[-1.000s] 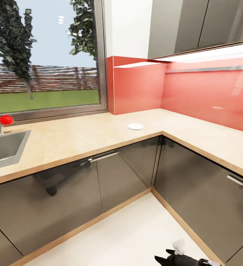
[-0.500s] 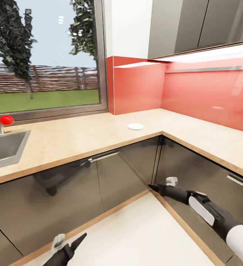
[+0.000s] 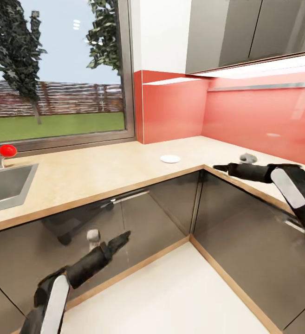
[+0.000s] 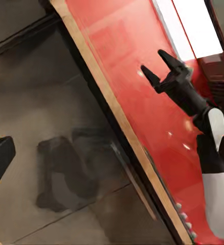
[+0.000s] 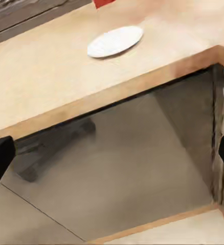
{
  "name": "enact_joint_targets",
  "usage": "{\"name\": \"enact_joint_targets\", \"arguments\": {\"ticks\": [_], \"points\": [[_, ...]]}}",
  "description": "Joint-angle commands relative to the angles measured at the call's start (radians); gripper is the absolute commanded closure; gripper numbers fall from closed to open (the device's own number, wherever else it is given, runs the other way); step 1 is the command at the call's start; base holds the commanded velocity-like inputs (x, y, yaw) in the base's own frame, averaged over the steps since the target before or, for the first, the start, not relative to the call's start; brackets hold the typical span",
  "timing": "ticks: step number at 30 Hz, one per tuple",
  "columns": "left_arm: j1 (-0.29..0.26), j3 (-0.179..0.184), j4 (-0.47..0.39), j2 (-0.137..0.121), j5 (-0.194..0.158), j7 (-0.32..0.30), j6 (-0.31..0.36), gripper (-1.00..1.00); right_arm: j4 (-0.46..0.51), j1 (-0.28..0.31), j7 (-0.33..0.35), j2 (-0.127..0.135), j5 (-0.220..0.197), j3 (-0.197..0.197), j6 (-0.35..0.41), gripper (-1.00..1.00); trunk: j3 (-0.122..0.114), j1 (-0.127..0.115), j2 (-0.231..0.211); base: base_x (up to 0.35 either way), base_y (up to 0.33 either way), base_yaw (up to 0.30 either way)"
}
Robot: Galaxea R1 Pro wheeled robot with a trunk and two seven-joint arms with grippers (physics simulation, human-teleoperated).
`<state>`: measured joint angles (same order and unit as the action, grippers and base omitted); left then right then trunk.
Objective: Set up a coffee station on the kitchen countertop: keep the coffee maker on the countertop, move the bottle of coffee from the kitchen shelf to the counter next to the coffee maker, place a paper coffee filter on top of the coffee maker, put the saucer next to the coffee maker with the coffee cup on the saucer, and place the electric kettle next to the coffee maker.
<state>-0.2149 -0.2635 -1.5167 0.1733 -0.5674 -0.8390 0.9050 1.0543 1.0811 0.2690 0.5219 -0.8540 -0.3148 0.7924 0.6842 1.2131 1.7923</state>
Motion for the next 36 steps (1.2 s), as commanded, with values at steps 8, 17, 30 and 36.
{"name": "enact_joint_targets", "arguments": {"ticks": [8, 17, 30, 36], "points": [[-0.705, 0.000, 0.180, 0.001, -0.293, 0.490, 0.079, -1.00, -0.093, 0.192, 0.008, 0.183, 0.004, 0.062, 0.030, -1.00, 0.001, 0.000, 0.001, 0.000, 0.000, 0.000], [-0.862, -0.006, 0.291, 0.001, -0.342, 0.634, 0.076, -1.00, -0.102, 0.203, 0.011, 0.202, -0.002, 0.097, 0.107, -1.00, 0.001, 0.000, 0.001, 0.000, 0.000, 0.000], [-0.879, -0.015, 0.324, 0.001, -0.347, 0.649, 0.075, -1.00, -0.109, 0.195, 0.015, 0.198, -0.008, 0.095, 0.204, -1.00, 0.001, 0.000, 0.001, 0.055, -0.025, 0.000], [-0.879, -0.015, 0.323, 0.001, -0.347, 0.649, 0.075, -1.00, -0.111, 0.195, 0.016, 0.196, -0.009, 0.095, 0.205, -1.00, 0.001, 0.000, 0.001, 0.173, -0.055, 0.000]]}}
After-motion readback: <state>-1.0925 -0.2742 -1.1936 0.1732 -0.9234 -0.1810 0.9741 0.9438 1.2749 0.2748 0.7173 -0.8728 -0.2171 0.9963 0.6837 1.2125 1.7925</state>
